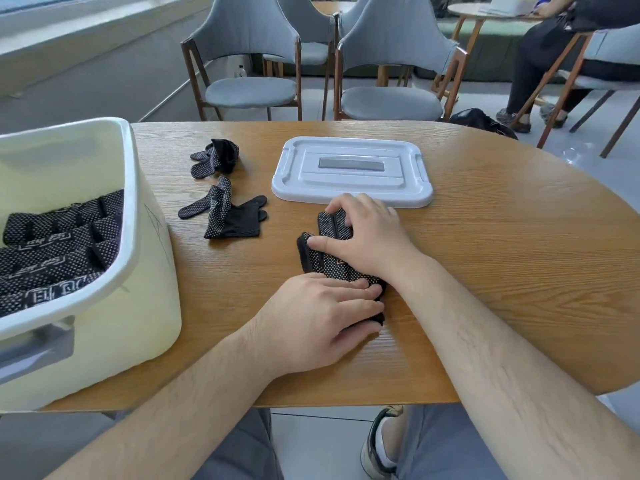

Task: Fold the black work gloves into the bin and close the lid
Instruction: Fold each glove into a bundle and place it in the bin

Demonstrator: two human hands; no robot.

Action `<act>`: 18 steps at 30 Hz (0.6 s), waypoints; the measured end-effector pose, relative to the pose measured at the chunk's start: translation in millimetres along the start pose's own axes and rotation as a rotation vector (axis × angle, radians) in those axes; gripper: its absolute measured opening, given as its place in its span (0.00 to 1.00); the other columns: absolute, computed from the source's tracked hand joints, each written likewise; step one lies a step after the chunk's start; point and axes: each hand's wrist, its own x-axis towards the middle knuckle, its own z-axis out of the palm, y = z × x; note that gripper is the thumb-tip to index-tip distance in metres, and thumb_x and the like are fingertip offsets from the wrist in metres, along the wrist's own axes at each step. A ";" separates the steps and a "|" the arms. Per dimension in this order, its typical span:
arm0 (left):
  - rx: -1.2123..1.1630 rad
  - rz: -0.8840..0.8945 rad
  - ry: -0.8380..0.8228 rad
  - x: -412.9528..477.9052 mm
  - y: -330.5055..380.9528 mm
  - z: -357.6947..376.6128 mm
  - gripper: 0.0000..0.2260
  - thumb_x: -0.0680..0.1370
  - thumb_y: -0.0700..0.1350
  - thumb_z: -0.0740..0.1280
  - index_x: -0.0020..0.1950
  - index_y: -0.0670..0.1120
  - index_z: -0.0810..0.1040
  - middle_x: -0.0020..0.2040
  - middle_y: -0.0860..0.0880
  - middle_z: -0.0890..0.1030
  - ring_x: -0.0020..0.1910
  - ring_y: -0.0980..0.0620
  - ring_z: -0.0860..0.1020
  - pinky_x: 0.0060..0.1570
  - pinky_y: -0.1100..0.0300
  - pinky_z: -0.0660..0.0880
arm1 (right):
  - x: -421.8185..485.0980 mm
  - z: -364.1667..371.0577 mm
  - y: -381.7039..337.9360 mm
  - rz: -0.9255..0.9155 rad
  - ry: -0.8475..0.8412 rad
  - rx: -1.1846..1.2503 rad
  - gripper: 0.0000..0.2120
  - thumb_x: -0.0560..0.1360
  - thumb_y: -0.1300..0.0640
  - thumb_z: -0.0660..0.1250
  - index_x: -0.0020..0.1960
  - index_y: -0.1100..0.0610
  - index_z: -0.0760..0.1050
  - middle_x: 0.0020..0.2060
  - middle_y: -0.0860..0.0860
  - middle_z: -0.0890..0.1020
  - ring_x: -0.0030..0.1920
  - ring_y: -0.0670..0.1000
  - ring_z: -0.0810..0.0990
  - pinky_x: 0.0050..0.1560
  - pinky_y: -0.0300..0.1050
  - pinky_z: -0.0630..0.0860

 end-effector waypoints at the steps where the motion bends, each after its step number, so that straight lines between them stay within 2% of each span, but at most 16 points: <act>1: -0.010 -0.005 0.005 -0.1 -0.7 0.6 0.11 0.80 0.50 0.70 0.58 0.47 0.86 0.61 0.52 0.84 0.61 0.55 0.82 0.55 0.56 0.80 | -0.3 0.9 0.2 0.001 0.012 0.005 0.26 0.70 0.28 0.68 0.60 0.42 0.72 0.51 0.43 0.72 0.60 0.50 0.74 0.64 0.52 0.66; 6: -0.034 -0.028 0.010 -1.9 -1.3 2.2 0.11 0.80 0.51 0.70 0.58 0.49 0.86 0.61 0.53 0.84 0.62 0.57 0.81 0.55 0.57 0.81 | 0.7 2.2 -0.1 0.000 0.006 0.012 0.30 0.68 0.24 0.67 0.62 0.42 0.72 0.51 0.43 0.72 0.59 0.50 0.74 0.64 0.53 0.67; 10: -0.056 -0.051 0.013 -1.5 -0.4 1.3 0.10 0.80 0.52 0.70 0.58 0.50 0.86 0.61 0.54 0.84 0.63 0.60 0.80 0.55 0.59 0.80 | 5.7 2.9 2.6 -0.019 0.109 0.067 0.23 0.73 0.32 0.69 0.61 0.46 0.75 0.46 0.42 0.72 0.54 0.49 0.74 0.63 0.53 0.70; 12: -0.065 -0.056 0.010 -2.0 0.4 0.2 0.10 0.81 0.53 0.70 0.58 0.51 0.86 0.61 0.55 0.84 0.63 0.60 0.79 0.55 0.59 0.80 | 4.6 1.1 6.1 -0.012 0.162 0.086 0.23 0.74 0.33 0.69 0.61 0.46 0.75 0.44 0.40 0.70 0.53 0.47 0.72 0.62 0.52 0.70; 16: -0.061 -0.060 0.015 -2.0 0.0 -0.2 0.10 0.80 0.53 0.70 0.59 0.52 0.86 0.61 0.55 0.84 0.62 0.60 0.80 0.54 0.58 0.81 | 6.1 -3.2 12.6 0.057 0.124 0.027 0.32 0.68 0.26 0.70 0.63 0.45 0.73 0.50 0.42 0.73 0.58 0.49 0.74 0.64 0.51 0.69; 18: -0.071 -0.066 0.019 -1.4 0.1 -0.3 0.10 0.80 0.52 0.71 0.58 0.52 0.86 0.61 0.55 0.84 0.62 0.61 0.80 0.53 0.58 0.81 | 11.3 -2.5 14.2 0.098 0.125 0.024 0.33 0.68 0.26 0.69 0.63 0.46 0.73 0.53 0.45 0.76 0.61 0.51 0.75 0.63 0.51 0.69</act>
